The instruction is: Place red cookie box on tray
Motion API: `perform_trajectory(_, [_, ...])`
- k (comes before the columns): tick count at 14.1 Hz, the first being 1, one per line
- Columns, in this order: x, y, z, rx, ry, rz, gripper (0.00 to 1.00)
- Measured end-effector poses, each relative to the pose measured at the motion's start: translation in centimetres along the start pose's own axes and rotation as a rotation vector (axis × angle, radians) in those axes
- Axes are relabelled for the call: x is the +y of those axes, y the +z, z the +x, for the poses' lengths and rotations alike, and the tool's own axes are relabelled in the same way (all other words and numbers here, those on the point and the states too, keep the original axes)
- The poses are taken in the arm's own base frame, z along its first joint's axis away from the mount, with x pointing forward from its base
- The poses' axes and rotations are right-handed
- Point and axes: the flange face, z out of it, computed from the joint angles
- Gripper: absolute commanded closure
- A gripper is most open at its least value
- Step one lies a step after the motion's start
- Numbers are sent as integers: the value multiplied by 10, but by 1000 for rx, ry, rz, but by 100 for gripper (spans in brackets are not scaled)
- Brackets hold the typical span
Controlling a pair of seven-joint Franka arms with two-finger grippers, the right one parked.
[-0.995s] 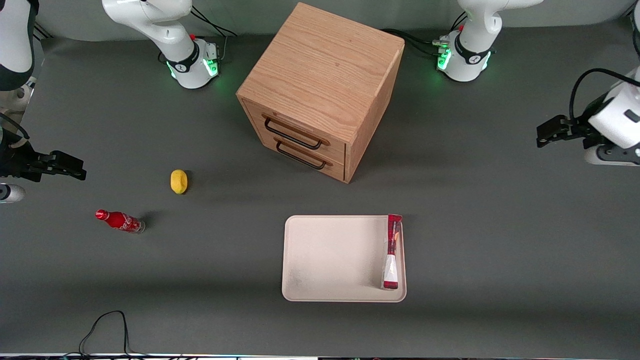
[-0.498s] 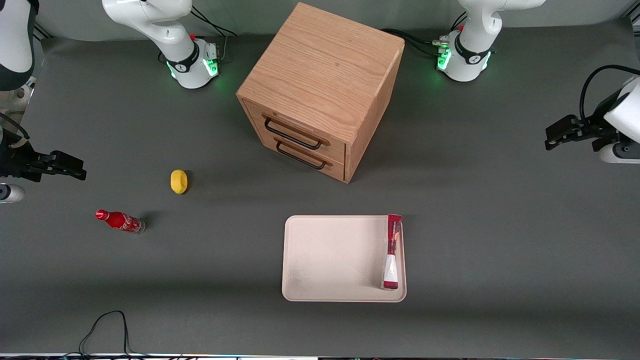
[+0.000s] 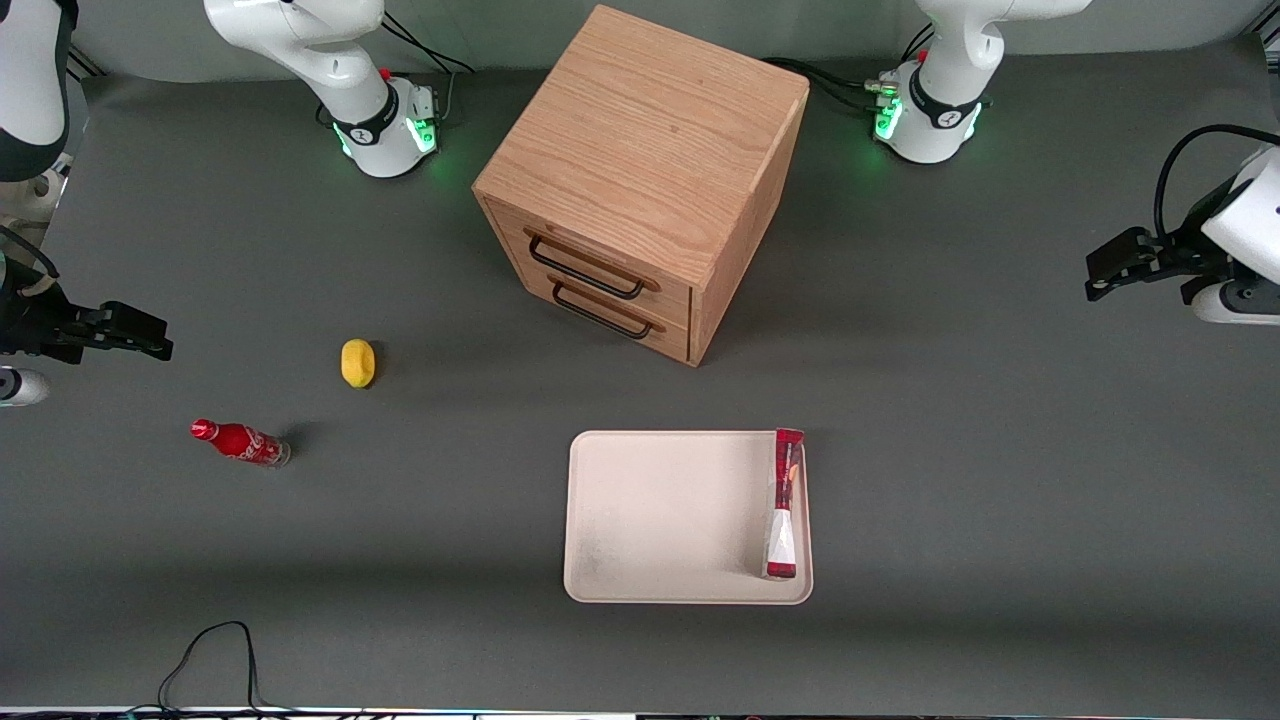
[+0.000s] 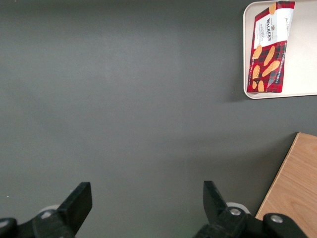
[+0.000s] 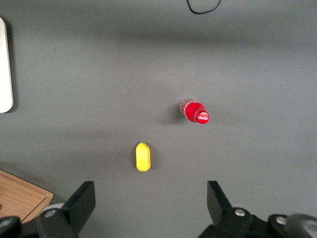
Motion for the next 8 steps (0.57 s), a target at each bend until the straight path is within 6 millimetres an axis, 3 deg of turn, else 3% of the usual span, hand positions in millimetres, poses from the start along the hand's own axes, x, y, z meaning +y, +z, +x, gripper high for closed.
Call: perform_trajectory(8, [1, 5, -4, -39, 1, 0, 0])
